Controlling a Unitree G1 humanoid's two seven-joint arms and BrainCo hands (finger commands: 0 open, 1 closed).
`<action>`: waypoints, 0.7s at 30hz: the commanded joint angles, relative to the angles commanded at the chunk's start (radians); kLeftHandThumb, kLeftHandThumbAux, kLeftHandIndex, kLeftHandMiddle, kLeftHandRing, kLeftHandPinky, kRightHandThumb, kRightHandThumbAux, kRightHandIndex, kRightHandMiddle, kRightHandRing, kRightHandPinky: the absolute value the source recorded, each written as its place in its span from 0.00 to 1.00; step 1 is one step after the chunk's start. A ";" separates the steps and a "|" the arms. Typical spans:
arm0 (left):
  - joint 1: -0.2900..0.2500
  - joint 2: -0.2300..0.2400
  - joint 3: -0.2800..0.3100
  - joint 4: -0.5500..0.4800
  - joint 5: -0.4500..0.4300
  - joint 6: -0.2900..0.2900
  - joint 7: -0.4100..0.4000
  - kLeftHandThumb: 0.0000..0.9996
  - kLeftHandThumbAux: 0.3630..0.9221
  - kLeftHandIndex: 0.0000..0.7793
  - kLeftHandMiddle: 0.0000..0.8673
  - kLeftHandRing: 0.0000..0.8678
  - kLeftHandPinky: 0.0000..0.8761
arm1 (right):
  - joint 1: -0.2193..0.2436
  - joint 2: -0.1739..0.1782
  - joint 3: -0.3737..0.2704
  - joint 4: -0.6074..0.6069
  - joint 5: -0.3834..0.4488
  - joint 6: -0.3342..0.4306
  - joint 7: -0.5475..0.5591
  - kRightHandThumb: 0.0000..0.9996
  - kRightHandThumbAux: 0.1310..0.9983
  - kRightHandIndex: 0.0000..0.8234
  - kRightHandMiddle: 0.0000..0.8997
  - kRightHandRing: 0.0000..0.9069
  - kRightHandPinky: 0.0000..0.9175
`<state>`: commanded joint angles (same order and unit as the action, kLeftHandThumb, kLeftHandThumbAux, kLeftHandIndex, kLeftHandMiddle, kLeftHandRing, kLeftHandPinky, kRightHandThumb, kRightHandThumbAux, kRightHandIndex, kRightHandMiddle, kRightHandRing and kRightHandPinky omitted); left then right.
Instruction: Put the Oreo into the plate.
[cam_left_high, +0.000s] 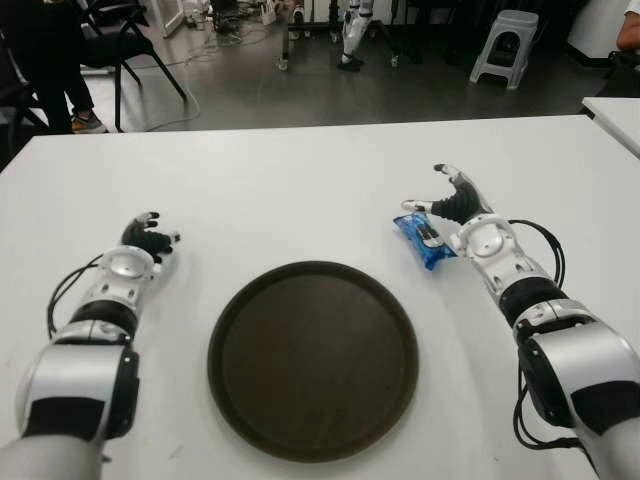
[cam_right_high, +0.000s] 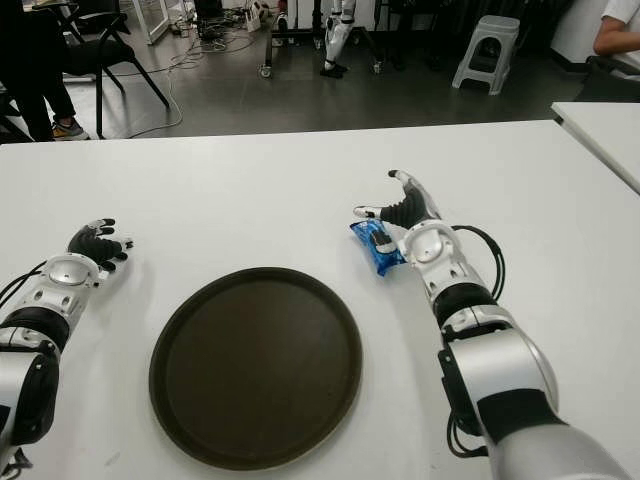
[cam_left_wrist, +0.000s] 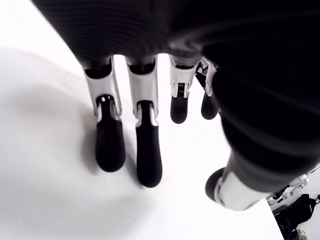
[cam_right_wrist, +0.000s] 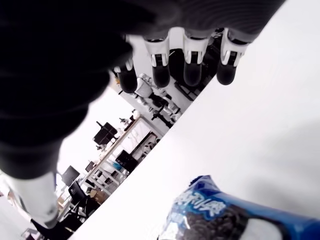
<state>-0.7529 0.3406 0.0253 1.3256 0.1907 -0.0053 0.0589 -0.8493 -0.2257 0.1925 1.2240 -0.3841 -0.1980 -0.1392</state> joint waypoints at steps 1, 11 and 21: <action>0.000 0.000 0.000 0.000 0.000 0.000 0.000 0.22 0.73 0.14 0.14 0.18 0.23 | 0.000 -0.001 0.002 -0.001 -0.001 0.000 0.001 0.00 0.60 0.06 0.06 0.04 0.02; 0.000 0.001 -0.007 0.000 0.008 -0.007 -0.004 0.23 0.75 0.15 0.13 0.18 0.24 | 0.006 -0.003 0.022 -0.043 -0.006 0.008 0.013 0.00 0.62 0.07 0.07 0.05 0.02; -0.001 0.001 -0.013 0.001 0.014 -0.002 0.003 0.18 0.73 0.14 0.15 0.18 0.22 | 0.026 -0.014 0.084 -0.165 -0.064 0.076 0.026 0.00 0.64 0.08 0.08 0.07 0.03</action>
<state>-0.7539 0.3416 0.0119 1.3266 0.2046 -0.0070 0.0620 -0.8228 -0.2397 0.2763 1.0586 -0.4484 -0.1224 -0.1132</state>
